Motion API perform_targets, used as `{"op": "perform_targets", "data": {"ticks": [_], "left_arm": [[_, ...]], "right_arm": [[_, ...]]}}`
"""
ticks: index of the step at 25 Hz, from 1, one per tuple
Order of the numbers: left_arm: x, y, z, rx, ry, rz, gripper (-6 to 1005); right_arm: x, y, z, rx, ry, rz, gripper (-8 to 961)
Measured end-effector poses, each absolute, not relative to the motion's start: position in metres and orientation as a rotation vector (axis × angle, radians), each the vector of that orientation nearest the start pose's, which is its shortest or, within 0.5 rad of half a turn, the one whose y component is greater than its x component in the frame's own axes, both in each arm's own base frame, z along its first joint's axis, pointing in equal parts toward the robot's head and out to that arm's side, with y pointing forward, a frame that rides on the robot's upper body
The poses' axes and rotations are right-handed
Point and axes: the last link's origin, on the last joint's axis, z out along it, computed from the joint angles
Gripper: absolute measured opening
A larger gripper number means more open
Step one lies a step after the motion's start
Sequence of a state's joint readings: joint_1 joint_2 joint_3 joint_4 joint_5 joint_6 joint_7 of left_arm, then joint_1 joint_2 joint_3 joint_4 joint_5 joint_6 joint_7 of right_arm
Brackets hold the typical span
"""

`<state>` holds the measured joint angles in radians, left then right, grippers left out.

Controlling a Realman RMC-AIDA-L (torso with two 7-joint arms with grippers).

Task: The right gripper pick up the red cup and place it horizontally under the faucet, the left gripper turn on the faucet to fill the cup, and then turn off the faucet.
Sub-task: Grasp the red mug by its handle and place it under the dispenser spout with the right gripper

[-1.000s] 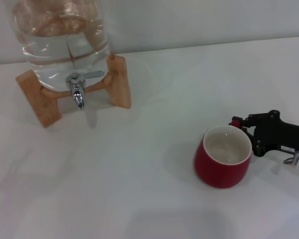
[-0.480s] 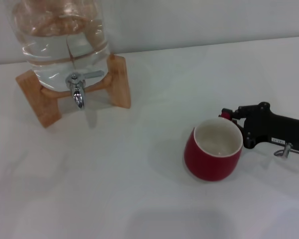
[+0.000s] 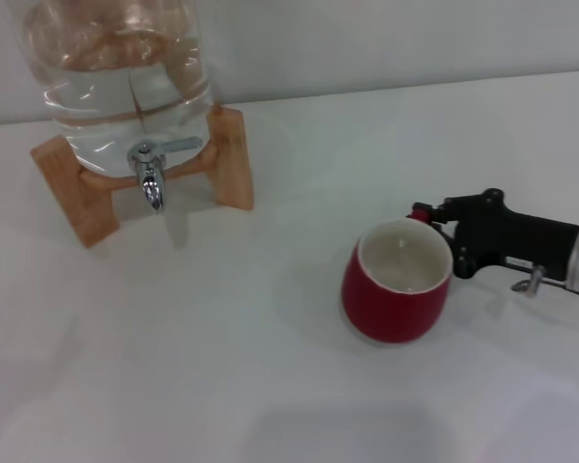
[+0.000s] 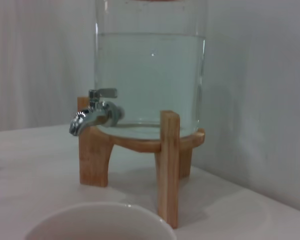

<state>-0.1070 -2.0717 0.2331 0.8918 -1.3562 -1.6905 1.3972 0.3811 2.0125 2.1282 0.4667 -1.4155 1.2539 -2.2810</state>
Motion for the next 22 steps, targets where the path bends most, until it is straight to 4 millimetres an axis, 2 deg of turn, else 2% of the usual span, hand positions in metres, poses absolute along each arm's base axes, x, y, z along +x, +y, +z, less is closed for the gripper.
{"op": "perform_targets", "data": {"ticks": [5, 12, 22], "left_arm": [[-0.380, 0.205, 0.131, -1.823, -1.180, -0.997, 890], [-0.381, 0.207, 0.132, -1.814, -1.180, -0.990, 890], [-0.383, 0.208, 0.133, -1.806, -1.181, -0.980, 889]], "right_arm": [[0.302, 0.337, -0.017, -2.399, 0.365, 0.567, 117], [0.276, 0.353, -0.035, -2.400, 0.363, 0.519, 117], [0.245, 0.362, -0.052, -2.383, 0.365, 0.523, 117]]}}
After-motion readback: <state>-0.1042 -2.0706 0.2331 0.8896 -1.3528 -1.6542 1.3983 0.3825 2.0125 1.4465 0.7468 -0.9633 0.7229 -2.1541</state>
